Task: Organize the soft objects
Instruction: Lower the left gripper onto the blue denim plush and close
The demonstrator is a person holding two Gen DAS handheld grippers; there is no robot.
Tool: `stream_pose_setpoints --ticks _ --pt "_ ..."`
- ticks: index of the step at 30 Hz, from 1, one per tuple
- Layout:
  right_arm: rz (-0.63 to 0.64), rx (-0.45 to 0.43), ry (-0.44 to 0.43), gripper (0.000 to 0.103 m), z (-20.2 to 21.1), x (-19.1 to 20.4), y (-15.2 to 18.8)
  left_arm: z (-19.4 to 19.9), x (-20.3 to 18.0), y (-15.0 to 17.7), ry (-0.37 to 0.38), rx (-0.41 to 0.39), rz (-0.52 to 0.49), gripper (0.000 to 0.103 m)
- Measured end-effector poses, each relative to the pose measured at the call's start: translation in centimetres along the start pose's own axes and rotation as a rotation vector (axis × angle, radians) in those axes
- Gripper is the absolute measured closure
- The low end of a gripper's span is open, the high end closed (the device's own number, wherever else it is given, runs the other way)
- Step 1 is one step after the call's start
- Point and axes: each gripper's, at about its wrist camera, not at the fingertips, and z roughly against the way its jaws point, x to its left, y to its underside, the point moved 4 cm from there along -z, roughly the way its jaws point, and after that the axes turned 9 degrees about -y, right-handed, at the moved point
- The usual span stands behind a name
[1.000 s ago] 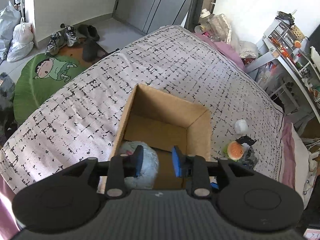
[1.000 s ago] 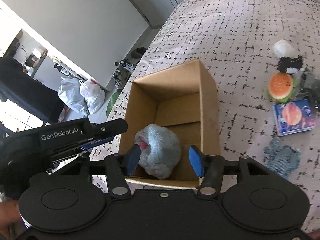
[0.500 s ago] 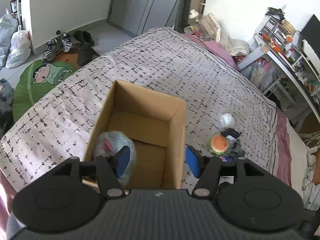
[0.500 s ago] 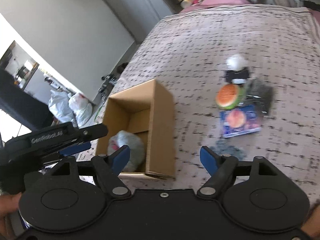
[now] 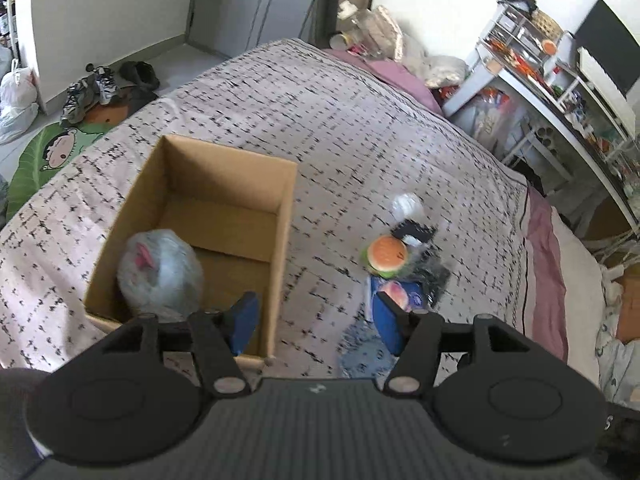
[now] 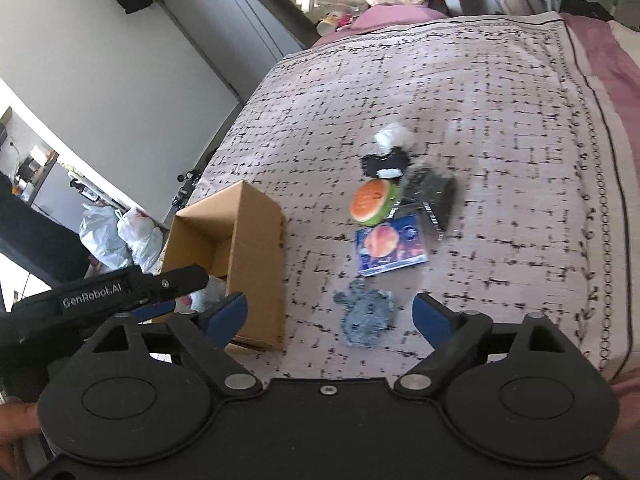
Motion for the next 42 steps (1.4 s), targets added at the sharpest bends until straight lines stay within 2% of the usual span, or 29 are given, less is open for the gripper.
stream_pose_setpoints --ticks 4,7,10,16,27,32,34,42 --pt "-0.019 -0.030 0.021 0.007 1.2 -1.6 -0.3 -0.2 -1.4 0.9 -0.006 0.013 -0.015 0.041" --pt "-0.033 -0.039 0.026 0.005 1.9 -2.9 -0.6 -0.5 -2.3 1.6 -0.015 0.024 -0.012 0.030" --pt "-0.049 -0.044 0.026 0.004 2.3 -4.2 -0.9 -0.7 -3.5 2.2 -0.020 0.027 -0.034 0.029" --pt "-0.060 -0.062 0.038 0.000 2.5 -6.0 -1.3 -1.9 -5.6 3.4 -0.029 0.052 -0.065 0.028" --pt "-0.141 -0.042 -0.047 0.000 0.7 -8.5 -1.7 -5.8 -8.2 4.9 -0.042 0.104 -0.114 0.028" --pt "-0.151 -0.027 -0.068 0.002 -0.6 -9.2 -2.1 -7.9 -8.6 5.1 -0.059 0.129 -0.120 0.028" --pt "-0.165 -0.016 -0.079 0.007 -1.2 -9.5 -2.3 -8.8 -8.7 5.1 -0.055 0.144 -0.126 0.028" --pt "-0.256 0.033 -0.109 0.017 -3.7 -11.3 -2.6 -12.4 -9.0 5.8 -0.063 0.217 -0.143 0.029"
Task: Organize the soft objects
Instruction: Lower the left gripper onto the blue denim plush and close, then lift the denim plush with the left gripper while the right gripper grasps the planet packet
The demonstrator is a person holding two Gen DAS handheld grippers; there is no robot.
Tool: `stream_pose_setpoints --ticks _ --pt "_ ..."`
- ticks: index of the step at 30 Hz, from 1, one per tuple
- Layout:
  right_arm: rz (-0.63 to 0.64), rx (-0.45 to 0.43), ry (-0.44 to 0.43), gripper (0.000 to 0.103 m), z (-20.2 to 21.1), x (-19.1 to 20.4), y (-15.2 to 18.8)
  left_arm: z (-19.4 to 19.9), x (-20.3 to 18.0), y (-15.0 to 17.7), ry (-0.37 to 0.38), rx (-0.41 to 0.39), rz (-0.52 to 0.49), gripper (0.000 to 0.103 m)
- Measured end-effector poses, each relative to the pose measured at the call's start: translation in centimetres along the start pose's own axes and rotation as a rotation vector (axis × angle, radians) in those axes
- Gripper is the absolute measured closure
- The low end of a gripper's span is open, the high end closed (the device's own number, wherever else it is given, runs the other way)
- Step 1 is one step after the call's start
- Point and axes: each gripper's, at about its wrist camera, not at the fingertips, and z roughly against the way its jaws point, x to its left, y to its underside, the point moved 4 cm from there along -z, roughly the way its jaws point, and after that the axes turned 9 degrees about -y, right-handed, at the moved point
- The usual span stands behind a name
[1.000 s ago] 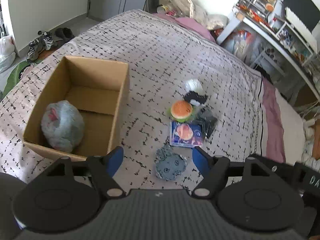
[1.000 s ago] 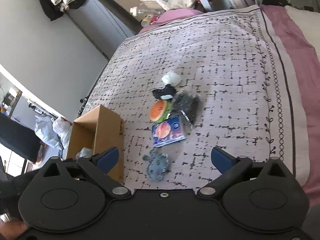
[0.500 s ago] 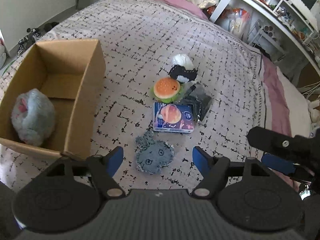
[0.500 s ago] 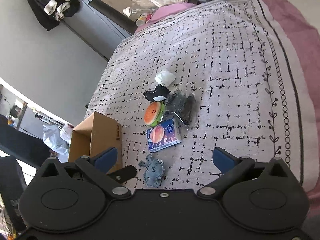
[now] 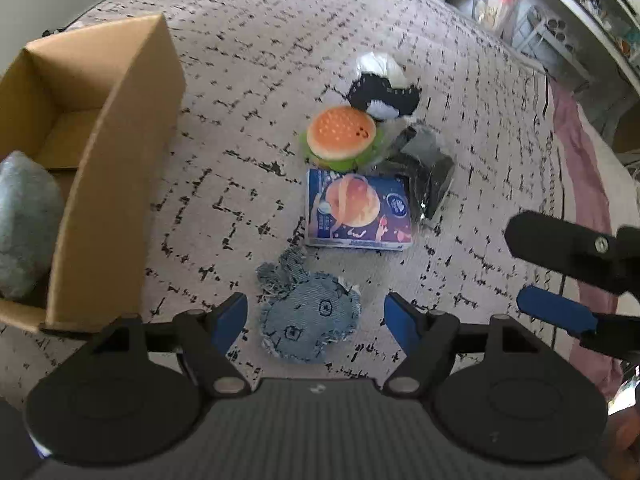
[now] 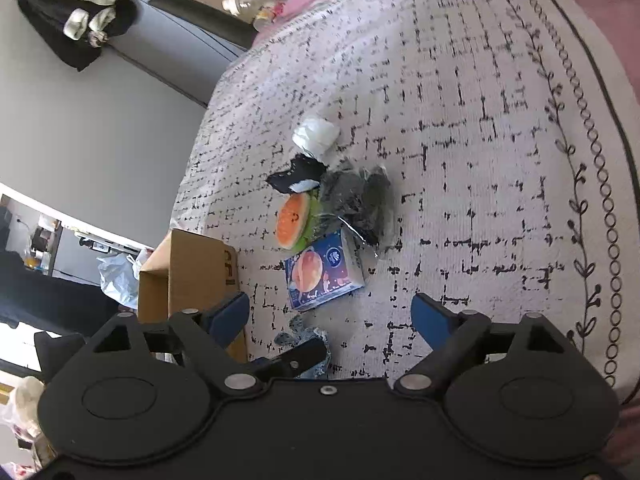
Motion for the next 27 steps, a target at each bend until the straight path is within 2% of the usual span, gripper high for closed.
stream_pose_setpoints --ticks 3,7,9,13,17,21,27 --pt "-0.015 0.020 0.005 0.022 -1.2 -0.3 0.0 -1.3 -0.2 0.1 -0.014 0.023 -0.024 0.034" --pt "-0.041 0.047 0.005 0.028 -2.6 -0.7 -0.2 -2.3 0.5 0.1 0.005 0.057 -0.007 0.059" --pt "-0.048 0.055 0.012 0.031 -3.2 -0.9 -0.3 -2.1 0.7 -0.2 0.005 0.047 -0.014 0.065" --pt "-0.071 0.070 0.020 0.035 -4.6 -1.2 -0.6 -1.3 1.2 -1.1 -0.027 0.009 -0.013 0.067" --pt "-0.094 0.086 0.018 0.039 -5.9 -1.4 -0.7 -1.8 1.8 -1.7 -0.039 0.009 -0.001 0.067" --pt "-0.107 0.099 0.034 0.040 -7.1 -1.6 -0.7 -2.2 2.1 -2.1 -0.046 0.009 0.006 0.067" --pt "-0.124 0.102 0.058 0.038 -8.4 -2.0 -0.7 -3.2 1.7 -2.5 -0.054 0.003 -0.035 0.067"
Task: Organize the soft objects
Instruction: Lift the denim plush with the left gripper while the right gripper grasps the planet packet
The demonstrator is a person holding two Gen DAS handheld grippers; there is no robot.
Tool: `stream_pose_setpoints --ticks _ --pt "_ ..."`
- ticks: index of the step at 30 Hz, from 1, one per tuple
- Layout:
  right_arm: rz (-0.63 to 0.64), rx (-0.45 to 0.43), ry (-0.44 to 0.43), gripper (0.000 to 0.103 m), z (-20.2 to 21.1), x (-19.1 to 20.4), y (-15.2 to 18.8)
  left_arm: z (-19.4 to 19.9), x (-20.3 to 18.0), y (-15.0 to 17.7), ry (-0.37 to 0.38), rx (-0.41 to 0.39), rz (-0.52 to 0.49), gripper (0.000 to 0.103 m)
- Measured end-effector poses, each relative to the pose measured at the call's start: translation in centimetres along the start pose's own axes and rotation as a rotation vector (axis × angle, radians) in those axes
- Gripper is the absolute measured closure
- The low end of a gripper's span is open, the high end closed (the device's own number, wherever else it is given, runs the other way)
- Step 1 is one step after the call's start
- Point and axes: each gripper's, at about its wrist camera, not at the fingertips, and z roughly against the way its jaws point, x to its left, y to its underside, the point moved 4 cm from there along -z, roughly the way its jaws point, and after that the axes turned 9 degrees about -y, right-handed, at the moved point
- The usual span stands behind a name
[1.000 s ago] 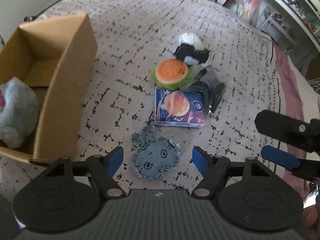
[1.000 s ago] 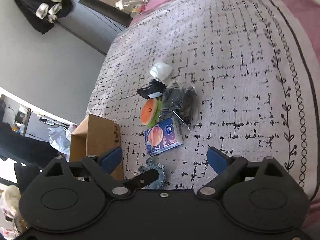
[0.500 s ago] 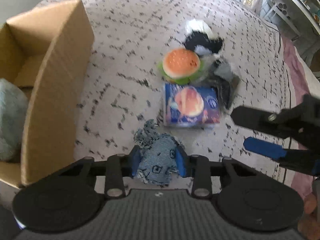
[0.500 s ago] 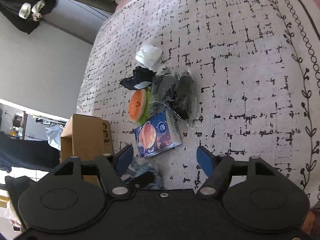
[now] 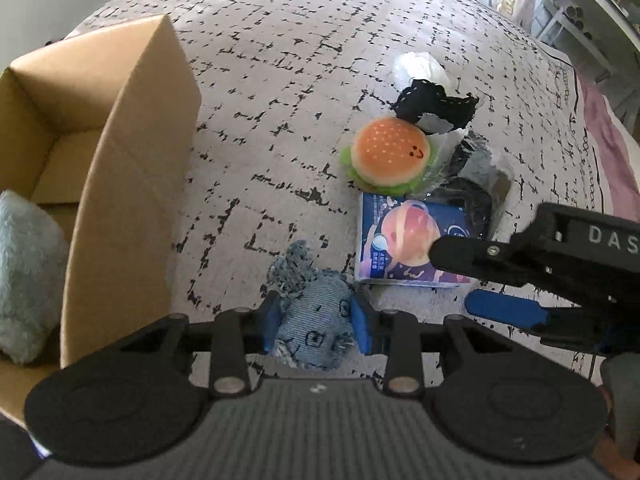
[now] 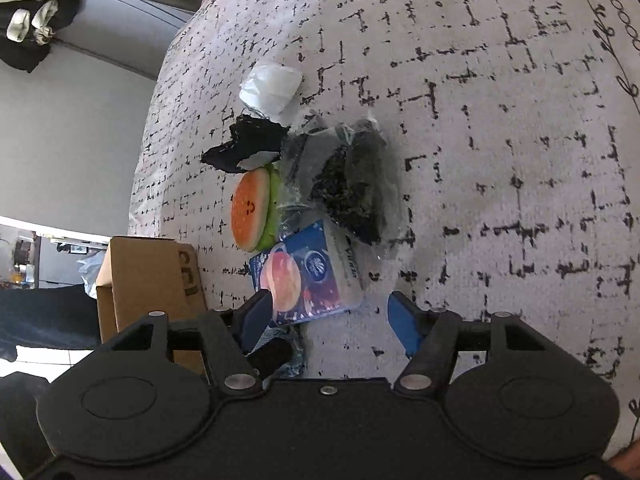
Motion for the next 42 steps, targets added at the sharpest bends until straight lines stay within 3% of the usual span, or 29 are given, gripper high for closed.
stream_pose_setpoints --ticks 4,6,11,23,24,25,26,42 --pt "0.021 -0.009 0.005 0.041 -0.5 0.3 -0.1 -0.3 -0.2 -0.2 0.011 0.002 -0.011 0.068" --pt "0.057 -0.012 0.032 0.060 -0.7 0.5 0.0 -0.4 -0.2 -0.3 0.017 0.005 -0.011 0.068" --pt "0.073 -0.020 0.026 0.075 -0.2 0.4 -0.1 -0.2 -0.2 -0.2 0.025 0.003 -0.007 0.068" --pt "0.125 -0.130 -0.014 0.081 4.0 2.0 0.9 2.7 -1.0 0.3 0.069 -0.052 -0.042 0.072" --pt "0.128 -0.139 -0.013 0.081 4.3 2.2 0.9 2.9 -1.0 0.3 0.071 -0.057 -0.044 0.074" --pt "0.129 -0.149 -0.013 0.081 4.6 2.4 1.0 3.2 -1.0 0.4 0.074 -0.063 -0.043 0.086" --pt "0.130 -0.157 -0.016 0.081 4.9 2.4 1.0 3.4 -1.0 0.5 0.079 -0.062 -0.042 0.090" --pt "0.224 -0.240 0.007 0.081 7.7 4.7 2.3 8.8 0.6 0.4 0.107 -0.166 -0.034 0.095"
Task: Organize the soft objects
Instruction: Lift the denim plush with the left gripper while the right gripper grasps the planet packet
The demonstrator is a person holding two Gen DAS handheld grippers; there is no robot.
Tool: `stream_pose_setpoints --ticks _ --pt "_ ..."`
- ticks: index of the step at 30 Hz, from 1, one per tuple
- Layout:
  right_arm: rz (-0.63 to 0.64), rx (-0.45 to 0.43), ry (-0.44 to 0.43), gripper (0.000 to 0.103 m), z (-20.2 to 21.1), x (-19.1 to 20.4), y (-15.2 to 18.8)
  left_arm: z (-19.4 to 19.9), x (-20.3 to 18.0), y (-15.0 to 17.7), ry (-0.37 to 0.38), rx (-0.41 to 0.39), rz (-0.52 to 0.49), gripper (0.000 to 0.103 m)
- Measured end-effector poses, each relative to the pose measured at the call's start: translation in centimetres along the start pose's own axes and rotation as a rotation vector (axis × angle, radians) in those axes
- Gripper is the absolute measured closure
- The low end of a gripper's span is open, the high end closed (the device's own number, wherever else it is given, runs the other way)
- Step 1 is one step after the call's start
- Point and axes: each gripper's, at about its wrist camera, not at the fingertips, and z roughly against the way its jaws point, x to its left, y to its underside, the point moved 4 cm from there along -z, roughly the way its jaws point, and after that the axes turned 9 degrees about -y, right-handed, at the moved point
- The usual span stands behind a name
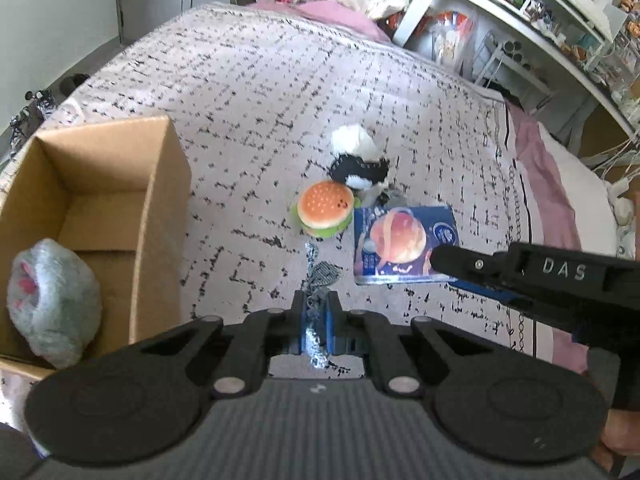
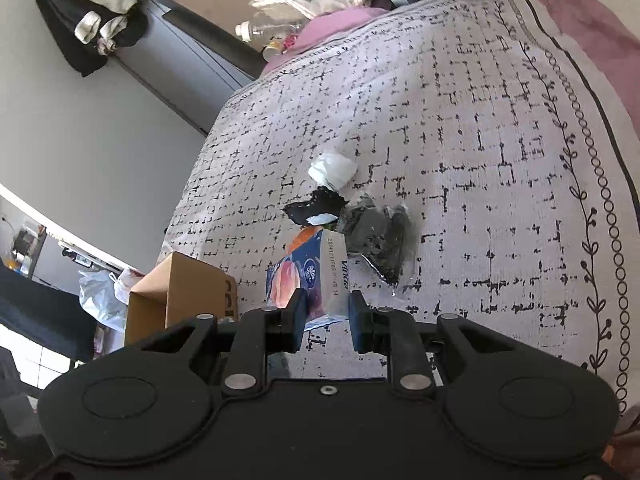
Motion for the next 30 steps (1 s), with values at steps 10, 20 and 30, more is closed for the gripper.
stream_pose_setpoints --ticks 10,20,30 --pt "0.059 -0.033 -0.005 0.081 1.4 2.9 -0.7 2.9 2.5 -1.6 -0.006 -0.057 0.033 0.095" --pt "0.091 -0.041 -0.054 0.081 1.4 6.4 -0.2 5.0 4.6 -2.7 0.003 -0.103 0.061 0.095" --pt "0.125 -0.010 -0.090 0.081 -0.3 10.2 1.1 6.4 8.9 -3.1 -0.025 -0.133 0.129 0.095"
